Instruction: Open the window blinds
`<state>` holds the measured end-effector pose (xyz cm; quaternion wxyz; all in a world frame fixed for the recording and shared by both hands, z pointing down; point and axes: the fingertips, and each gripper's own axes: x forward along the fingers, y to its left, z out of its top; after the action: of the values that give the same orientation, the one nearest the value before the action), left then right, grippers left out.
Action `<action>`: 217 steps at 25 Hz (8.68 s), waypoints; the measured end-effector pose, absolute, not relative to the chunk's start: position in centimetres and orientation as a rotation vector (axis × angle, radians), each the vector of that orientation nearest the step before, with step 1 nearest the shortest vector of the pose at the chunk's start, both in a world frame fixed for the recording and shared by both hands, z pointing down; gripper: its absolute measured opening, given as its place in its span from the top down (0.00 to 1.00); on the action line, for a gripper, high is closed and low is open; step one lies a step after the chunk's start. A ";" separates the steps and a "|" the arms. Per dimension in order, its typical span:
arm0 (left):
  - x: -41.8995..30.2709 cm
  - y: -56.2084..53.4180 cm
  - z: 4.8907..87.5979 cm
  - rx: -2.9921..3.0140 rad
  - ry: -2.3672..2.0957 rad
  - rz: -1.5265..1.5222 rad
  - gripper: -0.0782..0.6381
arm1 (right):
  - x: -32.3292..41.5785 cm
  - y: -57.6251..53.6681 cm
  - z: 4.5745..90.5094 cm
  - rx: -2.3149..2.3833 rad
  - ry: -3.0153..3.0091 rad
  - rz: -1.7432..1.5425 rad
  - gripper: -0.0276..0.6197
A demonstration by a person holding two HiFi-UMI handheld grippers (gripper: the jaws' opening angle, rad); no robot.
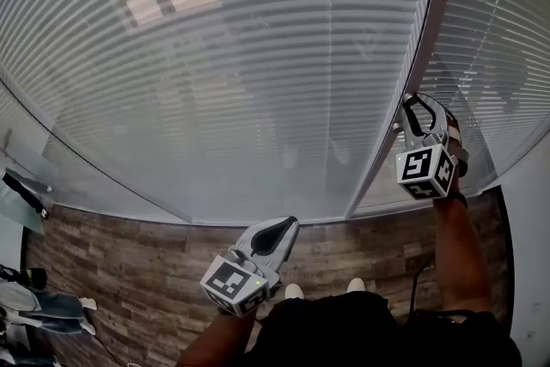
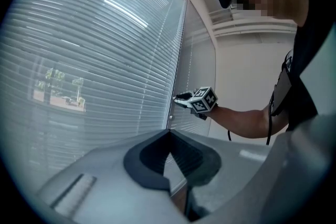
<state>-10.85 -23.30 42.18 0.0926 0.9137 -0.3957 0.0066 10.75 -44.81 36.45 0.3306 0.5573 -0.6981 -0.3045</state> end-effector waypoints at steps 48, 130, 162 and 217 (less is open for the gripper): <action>-12.0 -22.6 42.0 2.707 -1.205 -0.005 0.89 | 10.7 -44.7 35.7 1.635 -2.116 -0.398 0.73; -11.2 -21.6 43.2 2.708 -1.172 0.028 0.89 | 11.6 -44.3 37.4 1.766 -2.520 0.280 0.72; -11.2 -22.3 41.9 2.708 -1.188 0.007 0.89 | 11.1 -44.4 35.7 1.749 -2.399 -0.058 0.66; -11.2 -22.0 41.6 2.704 -1.173 -0.013 0.89 | 12.4 -44.4 36.5 1.760 -2.803 1.273 0.73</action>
<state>-11.19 -21.95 41.63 0.0969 0.9131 -0.3960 -0.0043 12.40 -44.36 36.47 -0.2008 0.4862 -0.7743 0.3518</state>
